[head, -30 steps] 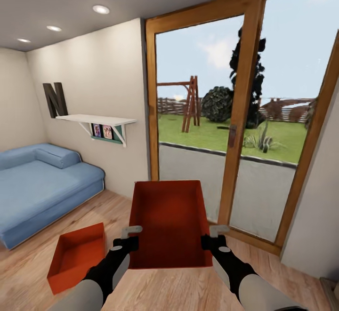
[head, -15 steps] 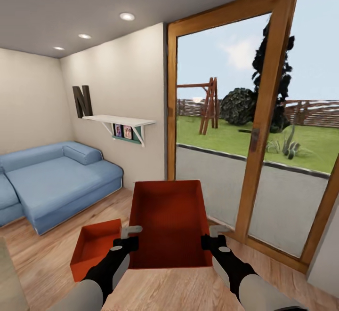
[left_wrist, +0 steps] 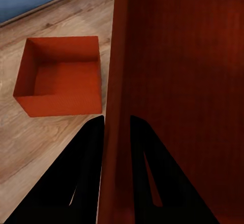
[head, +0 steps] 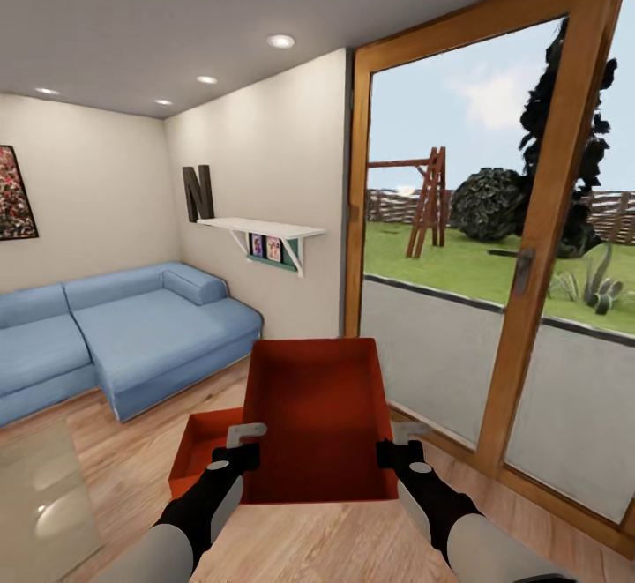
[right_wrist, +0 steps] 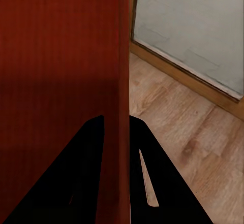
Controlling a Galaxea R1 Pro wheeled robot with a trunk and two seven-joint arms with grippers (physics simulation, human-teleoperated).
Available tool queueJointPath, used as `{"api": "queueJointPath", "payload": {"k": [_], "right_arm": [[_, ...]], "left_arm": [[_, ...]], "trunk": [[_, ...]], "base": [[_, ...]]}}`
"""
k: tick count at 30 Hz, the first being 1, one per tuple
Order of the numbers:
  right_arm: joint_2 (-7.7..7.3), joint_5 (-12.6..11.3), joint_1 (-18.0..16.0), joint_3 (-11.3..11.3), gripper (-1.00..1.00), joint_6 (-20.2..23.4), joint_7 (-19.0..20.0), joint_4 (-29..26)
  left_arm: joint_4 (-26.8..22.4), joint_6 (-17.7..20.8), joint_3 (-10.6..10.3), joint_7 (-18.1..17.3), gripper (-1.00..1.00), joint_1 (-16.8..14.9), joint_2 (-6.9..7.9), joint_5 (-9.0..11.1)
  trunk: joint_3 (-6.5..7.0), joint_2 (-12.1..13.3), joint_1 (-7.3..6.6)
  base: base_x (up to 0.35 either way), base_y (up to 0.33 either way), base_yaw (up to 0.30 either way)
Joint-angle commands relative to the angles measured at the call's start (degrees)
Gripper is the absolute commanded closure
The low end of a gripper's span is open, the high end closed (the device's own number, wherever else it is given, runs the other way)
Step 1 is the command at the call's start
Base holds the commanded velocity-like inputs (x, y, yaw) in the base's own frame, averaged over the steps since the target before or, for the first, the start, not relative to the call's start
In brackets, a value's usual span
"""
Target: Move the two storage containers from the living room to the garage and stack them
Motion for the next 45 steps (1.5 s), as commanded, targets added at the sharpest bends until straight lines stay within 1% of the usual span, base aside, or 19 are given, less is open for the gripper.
{"api": "queueJointPath", "payload": {"k": [1, 32, 45], "right_arm": [[0.49, -0.8, 0.0, -0.3, 1.0, -0.1, -0.3, 0.2], [0.49, -0.8, 0.0, -0.3, 1.0, -0.1, -0.3, 0.2], [0.5, -0.5, 0.0, -0.3, 1.0, 0.1, -0.2, 0.1]], "left_arm": [[-0.3, -1.8, 1.2, 0.6, 1.0, 0.0, -0.05, -0.3], [-0.4, -1.8, 1.2, 0.7, 1.0, 0.0, -0.05, -0.3], [-0.4, -1.8, 1.2, 0.7, 1.0, 0.0, -0.05, -0.3]], "trunk": [[0.02, 0.0, 0.02], [1.37, 0.0, 0.02], [1.29, 0.0, 0.02]], "base": [[0.0, 0.0, 0.262], [0.0, 0.0, 0.259], [0.0, 0.0, 0.065]]}}
